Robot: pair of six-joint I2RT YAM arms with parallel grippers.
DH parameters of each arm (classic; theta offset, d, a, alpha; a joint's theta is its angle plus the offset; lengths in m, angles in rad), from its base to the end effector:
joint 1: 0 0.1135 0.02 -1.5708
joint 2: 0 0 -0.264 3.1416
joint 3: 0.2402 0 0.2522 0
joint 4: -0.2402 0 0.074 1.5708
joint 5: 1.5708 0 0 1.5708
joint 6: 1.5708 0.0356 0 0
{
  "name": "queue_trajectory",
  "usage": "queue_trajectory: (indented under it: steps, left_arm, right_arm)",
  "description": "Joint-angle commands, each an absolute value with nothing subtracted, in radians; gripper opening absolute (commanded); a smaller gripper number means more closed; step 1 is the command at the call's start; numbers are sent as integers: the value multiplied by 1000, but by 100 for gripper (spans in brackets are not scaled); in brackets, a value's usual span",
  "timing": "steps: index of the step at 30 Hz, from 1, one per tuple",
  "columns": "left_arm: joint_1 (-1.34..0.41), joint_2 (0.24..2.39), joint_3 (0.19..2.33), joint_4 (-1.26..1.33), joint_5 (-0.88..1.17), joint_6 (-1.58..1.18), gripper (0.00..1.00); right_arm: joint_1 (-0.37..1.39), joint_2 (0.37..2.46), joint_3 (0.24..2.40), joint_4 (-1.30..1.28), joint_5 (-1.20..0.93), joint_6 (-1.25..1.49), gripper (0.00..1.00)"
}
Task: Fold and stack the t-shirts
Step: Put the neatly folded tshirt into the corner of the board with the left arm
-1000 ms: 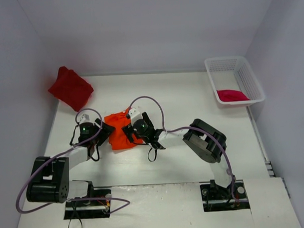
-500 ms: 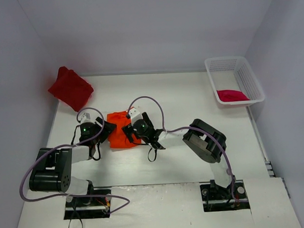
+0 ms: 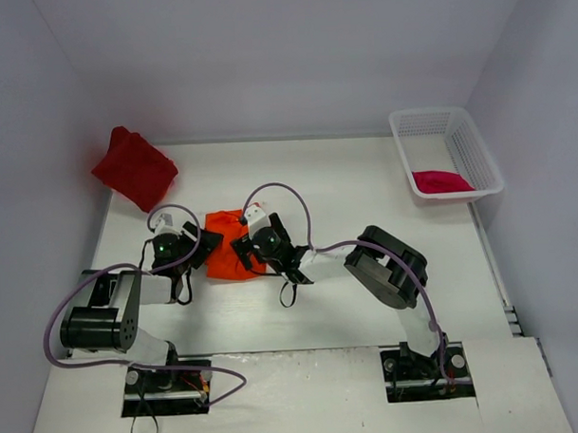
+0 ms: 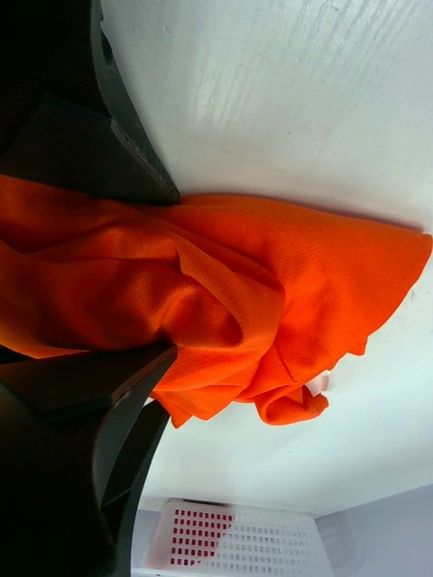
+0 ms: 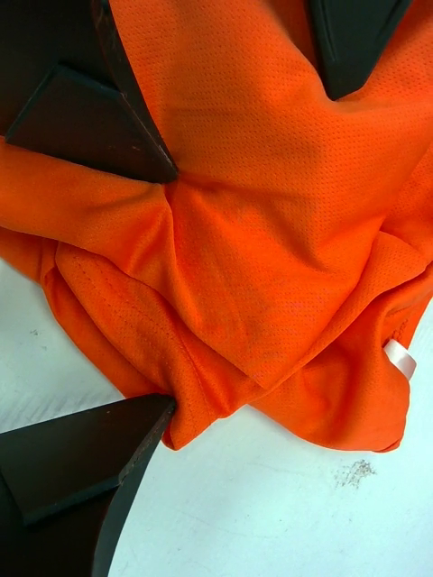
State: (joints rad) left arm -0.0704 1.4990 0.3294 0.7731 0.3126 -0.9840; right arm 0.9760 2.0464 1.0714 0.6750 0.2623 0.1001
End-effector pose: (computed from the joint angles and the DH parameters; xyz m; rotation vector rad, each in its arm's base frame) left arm 0.2501 -0.0286 0.1331 -0.7192 1.9563 -0.9763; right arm 0.2495 0.3523 0.1471 -0.6321 1.7814 0.4979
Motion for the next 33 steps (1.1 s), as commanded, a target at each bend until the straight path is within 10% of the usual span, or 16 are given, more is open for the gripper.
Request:
queue_trajectory:
  steps: [1,21,33]
  left_arm:
    - [-74,1529,291,675,347,-971,57]
    - [-83,1539,256,736,456,-1009,57]
    - [-80,1191,273,407,422,-971,57]
  right_arm:
    - [979,2097,1081,598,281,66,100]
    - [971,2105,1089,606,282,58,100]
    - [969,2120,1114,606,268,54,100]
